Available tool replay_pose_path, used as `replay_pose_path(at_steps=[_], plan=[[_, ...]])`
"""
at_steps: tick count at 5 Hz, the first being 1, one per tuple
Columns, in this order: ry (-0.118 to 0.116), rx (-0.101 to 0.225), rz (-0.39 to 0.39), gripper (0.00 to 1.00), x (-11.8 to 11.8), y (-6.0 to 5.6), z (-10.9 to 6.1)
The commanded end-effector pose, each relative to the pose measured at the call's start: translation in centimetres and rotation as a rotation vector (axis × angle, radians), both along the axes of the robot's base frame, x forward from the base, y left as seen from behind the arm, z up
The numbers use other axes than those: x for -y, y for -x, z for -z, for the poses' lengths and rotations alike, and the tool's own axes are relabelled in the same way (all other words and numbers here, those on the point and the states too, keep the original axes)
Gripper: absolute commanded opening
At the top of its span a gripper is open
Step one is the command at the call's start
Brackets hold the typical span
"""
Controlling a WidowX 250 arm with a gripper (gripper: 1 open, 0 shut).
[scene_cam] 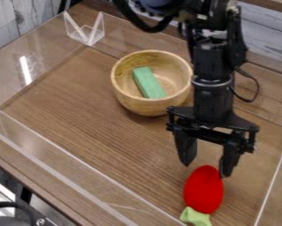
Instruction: Move the red object to the right side of the table
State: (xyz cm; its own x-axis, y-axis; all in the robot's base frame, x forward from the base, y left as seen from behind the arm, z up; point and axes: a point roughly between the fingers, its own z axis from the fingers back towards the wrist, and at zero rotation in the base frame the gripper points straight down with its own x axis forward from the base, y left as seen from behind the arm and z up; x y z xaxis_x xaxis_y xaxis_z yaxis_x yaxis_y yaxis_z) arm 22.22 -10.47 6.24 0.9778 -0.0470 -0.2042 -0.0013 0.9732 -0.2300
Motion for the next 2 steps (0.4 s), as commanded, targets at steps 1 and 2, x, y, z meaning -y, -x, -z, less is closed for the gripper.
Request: replay_pose_path(at_steps=[1, 2], plan=[[0.011, 0.051, -0.03, 1.0, -0.4, 0.3, -0.3], [0.006, 0.045, -0.071, 1.0, -1.1, 1.0, 0.8]])
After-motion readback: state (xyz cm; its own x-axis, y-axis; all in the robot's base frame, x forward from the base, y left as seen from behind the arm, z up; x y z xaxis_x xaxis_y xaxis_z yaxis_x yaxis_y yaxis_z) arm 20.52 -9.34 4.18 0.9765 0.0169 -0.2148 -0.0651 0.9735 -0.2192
